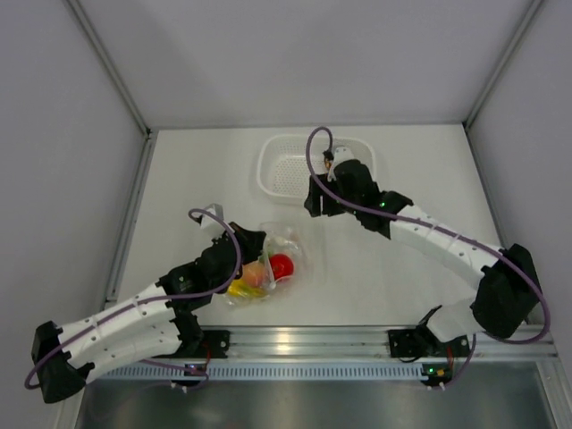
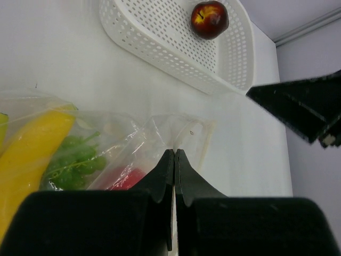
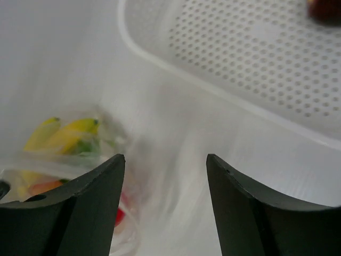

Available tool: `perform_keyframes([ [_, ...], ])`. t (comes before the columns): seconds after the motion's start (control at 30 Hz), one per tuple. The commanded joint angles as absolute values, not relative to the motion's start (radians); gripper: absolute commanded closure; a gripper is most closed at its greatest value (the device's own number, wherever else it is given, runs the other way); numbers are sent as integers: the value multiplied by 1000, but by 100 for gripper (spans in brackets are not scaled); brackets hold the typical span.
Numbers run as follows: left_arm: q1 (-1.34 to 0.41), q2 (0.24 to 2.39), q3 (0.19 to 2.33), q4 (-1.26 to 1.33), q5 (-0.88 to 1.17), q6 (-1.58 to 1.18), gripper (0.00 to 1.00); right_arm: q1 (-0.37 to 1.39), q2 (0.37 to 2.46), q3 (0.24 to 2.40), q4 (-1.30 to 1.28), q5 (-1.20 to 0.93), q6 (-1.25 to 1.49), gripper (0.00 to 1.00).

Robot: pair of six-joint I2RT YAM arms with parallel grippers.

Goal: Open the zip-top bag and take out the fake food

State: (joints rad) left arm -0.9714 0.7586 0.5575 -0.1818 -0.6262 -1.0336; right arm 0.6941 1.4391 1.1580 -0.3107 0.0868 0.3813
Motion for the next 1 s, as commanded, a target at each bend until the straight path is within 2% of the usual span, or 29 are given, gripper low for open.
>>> perform_keyframes([
  [0.0, -971, 764, 601, -164, -629, -1032, 100, 828, 1382, 1039, -151, 14, 471, 37],
  [0.23, -971, 753, 589, -164, -634, -1049, 100, 1003, 1335, 924, -54, 101, 580, 41],
  [0.57, -971, 758, 561, -163, -629, -1080, 100, 1124, 1495, 914, 57, 271, 707, 38],
  [0.8, -971, 753, 535, -163, -635, -1092, 100, 1200, 1546, 982, 3, 470, 703, 38],
  [0.97, -973, 756, 526, -163, -643, -1092, 100, 1261, 1471, 1017, -133, 636, 687, 37],
])
